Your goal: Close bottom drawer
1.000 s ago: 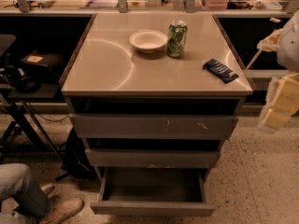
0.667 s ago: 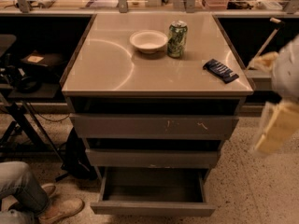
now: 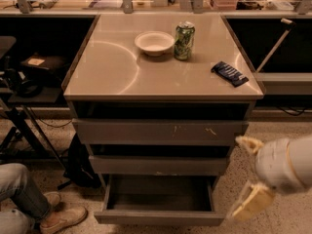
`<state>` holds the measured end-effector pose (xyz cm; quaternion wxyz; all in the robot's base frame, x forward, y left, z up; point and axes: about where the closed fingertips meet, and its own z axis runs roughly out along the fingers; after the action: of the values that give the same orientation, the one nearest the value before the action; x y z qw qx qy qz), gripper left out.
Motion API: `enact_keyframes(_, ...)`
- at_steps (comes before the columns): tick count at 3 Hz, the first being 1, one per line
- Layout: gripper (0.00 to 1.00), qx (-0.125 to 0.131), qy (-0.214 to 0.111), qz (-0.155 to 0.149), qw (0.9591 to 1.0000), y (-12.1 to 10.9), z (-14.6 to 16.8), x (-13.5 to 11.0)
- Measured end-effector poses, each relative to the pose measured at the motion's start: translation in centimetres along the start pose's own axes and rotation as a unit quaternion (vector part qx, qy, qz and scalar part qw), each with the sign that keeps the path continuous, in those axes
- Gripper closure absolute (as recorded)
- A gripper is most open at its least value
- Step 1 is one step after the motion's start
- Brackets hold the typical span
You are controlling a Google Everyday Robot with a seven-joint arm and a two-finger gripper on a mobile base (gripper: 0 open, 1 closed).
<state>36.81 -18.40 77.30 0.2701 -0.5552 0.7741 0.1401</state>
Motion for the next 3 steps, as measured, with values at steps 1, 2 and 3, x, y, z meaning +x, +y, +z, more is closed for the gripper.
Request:
enact_keyframes(1, 0.00, -0.043, -0.020, 0.081, 0.9956, 3.4, 9.7, 8.0)
enact_keyframes(2, 0.00, -0.065, -0.028, 0.147, 0.9865, 5.3, 17.1, 14.2)
enact_keyframes(3, 0.00, -0.088, -0.042, 0.171, 0.9805, 6.6, 20.0, 15.4)
